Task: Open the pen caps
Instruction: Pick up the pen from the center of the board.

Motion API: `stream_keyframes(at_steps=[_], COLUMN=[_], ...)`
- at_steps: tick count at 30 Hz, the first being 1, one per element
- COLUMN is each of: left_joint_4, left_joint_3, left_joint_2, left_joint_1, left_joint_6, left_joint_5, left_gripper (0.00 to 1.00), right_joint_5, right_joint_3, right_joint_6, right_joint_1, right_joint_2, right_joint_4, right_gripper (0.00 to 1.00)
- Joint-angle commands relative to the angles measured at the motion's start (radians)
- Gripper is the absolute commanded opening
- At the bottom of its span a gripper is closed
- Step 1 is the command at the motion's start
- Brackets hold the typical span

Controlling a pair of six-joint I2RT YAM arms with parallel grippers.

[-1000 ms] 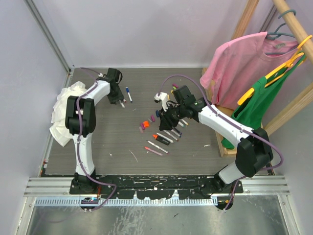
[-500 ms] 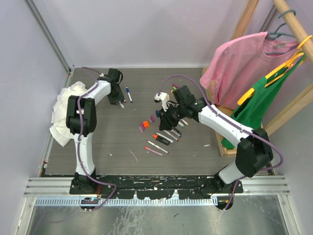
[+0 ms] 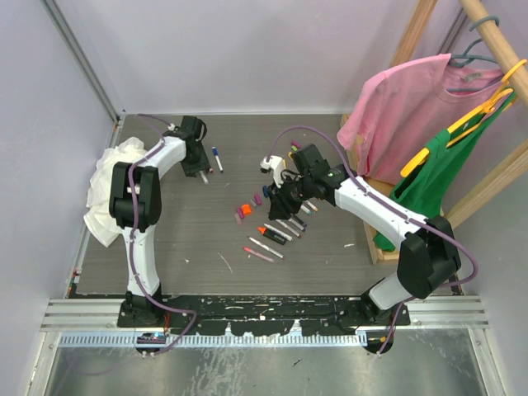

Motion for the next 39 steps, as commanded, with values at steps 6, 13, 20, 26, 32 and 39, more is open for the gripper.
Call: stream_keyframes(at_steps=[6, 13, 20, 26, 32, 39], left_joint_4=[-0.029, -0.052, -0.055, -0.028, 0.029, 0.203], left_joint_3=[0.060, 0.063, 0.040, -0.023, -0.125, -0.373], left_joint_2=[0.032, 0.048, 0.044, -0.014, -0.121, -0.354], left_joint_1=[0.001, 0.001, 0.003, 0.002, 0.002, -0.006], left_joint_6=[0.020, 0.038, 0.047, 0.049, 0.045, 0.016], left_joint_5=[-0.010, -0.030, -0.046, -0.090, -0.113, -0.014], left_gripper=[0.43, 0.41, 0.21, 0.07, 0.00, 0.00], right_joint_5=[-0.022, -0.027, -0.032, -0.045, -0.080, -0.153], right_joint_3=[-0.002, -0.002, -0.004, -0.005, -0.007, -0.019], right_joint_6=[-0.018, -0.020, -0.022, -0.023, -0.021, -0.003], right_joint_1=[-0.004, -0.003, -0.004, -0.004, -0.004, -0.020], right_joint_2=[-0.047, -0.047, -0.049, -0.055, -0.058, -0.088], right_joint_4=[0.013, 0.013, 0.013, 0.012, 0.014, 0.035], right_gripper=[0.37, 0.37, 0.37, 0.37, 0.37, 0.37])
